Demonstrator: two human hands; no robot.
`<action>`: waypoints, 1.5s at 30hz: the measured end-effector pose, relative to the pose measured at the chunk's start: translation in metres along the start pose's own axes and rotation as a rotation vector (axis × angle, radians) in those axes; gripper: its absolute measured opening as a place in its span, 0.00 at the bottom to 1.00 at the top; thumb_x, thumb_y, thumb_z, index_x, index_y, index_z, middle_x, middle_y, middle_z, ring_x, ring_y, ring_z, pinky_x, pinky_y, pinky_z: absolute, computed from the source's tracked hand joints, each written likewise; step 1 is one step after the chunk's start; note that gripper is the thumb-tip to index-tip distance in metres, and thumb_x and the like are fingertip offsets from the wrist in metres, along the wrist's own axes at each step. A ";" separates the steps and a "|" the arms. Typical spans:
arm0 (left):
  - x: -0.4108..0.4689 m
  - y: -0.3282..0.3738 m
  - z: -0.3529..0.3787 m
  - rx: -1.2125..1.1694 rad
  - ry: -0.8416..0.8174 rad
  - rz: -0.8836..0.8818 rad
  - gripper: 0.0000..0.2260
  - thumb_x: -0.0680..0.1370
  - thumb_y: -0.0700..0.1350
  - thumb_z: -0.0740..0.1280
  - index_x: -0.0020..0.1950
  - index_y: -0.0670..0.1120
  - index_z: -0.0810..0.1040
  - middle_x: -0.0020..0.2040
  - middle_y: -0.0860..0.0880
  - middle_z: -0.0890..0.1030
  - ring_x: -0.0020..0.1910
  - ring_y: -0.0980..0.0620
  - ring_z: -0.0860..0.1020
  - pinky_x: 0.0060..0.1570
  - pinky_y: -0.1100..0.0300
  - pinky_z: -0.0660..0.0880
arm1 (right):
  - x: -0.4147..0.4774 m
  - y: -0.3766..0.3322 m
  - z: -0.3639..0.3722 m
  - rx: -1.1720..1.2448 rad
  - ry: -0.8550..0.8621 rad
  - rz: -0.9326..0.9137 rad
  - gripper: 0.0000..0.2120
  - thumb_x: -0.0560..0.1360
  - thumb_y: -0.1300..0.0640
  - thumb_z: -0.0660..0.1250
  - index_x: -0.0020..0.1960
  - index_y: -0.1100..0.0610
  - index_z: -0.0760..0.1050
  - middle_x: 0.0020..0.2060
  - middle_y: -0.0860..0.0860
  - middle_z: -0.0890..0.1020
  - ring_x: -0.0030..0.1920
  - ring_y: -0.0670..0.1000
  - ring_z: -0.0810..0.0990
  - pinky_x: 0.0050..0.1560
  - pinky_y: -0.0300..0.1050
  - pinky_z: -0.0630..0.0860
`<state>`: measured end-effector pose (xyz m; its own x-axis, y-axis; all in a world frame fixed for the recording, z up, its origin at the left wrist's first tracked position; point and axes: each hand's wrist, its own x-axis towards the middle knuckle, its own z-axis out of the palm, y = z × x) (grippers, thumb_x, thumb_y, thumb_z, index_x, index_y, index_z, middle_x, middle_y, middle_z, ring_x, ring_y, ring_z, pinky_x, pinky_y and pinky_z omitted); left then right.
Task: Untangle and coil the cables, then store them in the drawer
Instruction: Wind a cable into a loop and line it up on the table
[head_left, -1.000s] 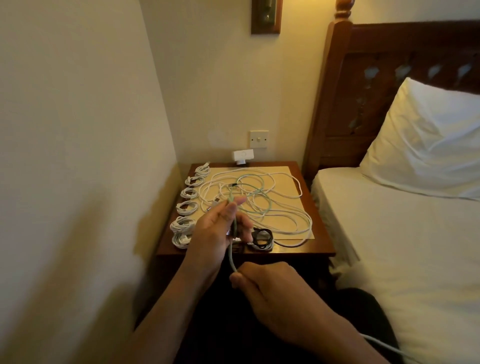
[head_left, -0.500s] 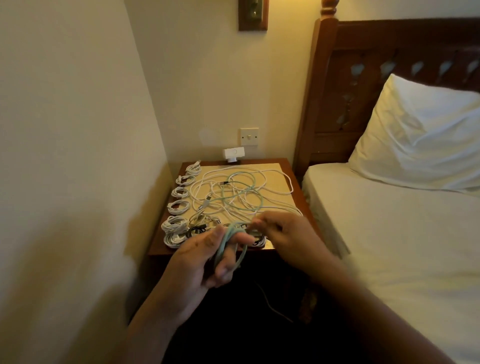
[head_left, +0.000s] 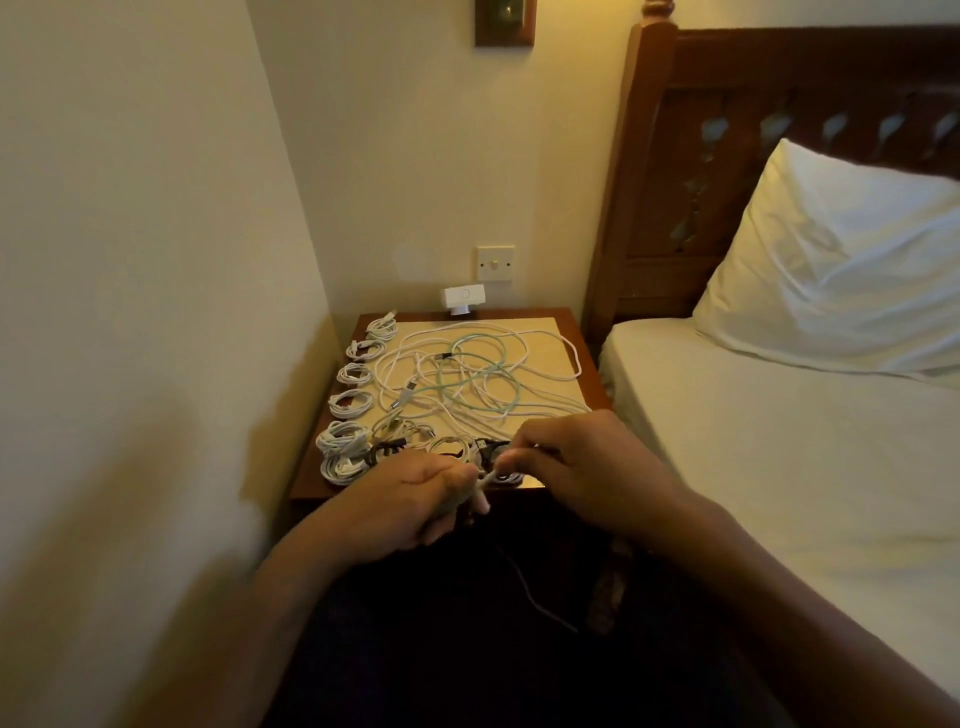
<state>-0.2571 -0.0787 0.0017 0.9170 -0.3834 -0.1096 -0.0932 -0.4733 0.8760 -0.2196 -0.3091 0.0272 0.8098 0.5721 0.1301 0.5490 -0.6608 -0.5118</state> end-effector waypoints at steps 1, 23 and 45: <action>-0.004 -0.003 -0.007 -0.018 -0.031 -0.041 0.21 0.84 0.59 0.59 0.48 0.48 0.85 0.29 0.51 0.73 0.28 0.54 0.69 0.31 0.59 0.67 | 0.006 0.016 -0.004 0.044 0.000 0.028 0.10 0.82 0.46 0.65 0.53 0.46 0.84 0.38 0.41 0.82 0.41 0.43 0.79 0.41 0.42 0.76; 0.016 -0.053 -0.075 -1.161 0.735 -0.009 0.13 0.85 0.45 0.59 0.42 0.43 0.72 0.19 0.53 0.61 0.16 0.57 0.59 0.21 0.66 0.60 | -0.042 0.069 0.007 0.048 -0.226 -0.062 0.11 0.83 0.57 0.63 0.52 0.43 0.81 0.50 0.39 0.82 0.55 0.43 0.79 0.53 0.38 0.78; 0.000 0.024 0.009 -1.067 -0.060 0.077 0.15 0.86 0.48 0.57 0.55 0.38 0.77 0.30 0.51 0.68 0.26 0.56 0.65 0.33 0.60 0.67 | -0.005 0.007 0.056 0.319 0.216 0.001 0.11 0.85 0.55 0.60 0.65 0.46 0.73 0.55 0.40 0.83 0.50 0.38 0.80 0.51 0.40 0.78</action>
<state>-0.2626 -0.0976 0.0182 0.9000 -0.4346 -0.0338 0.2637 0.4810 0.8361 -0.2311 -0.2889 -0.0249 0.8539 0.4333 0.2882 0.4838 -0.4571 -0.7463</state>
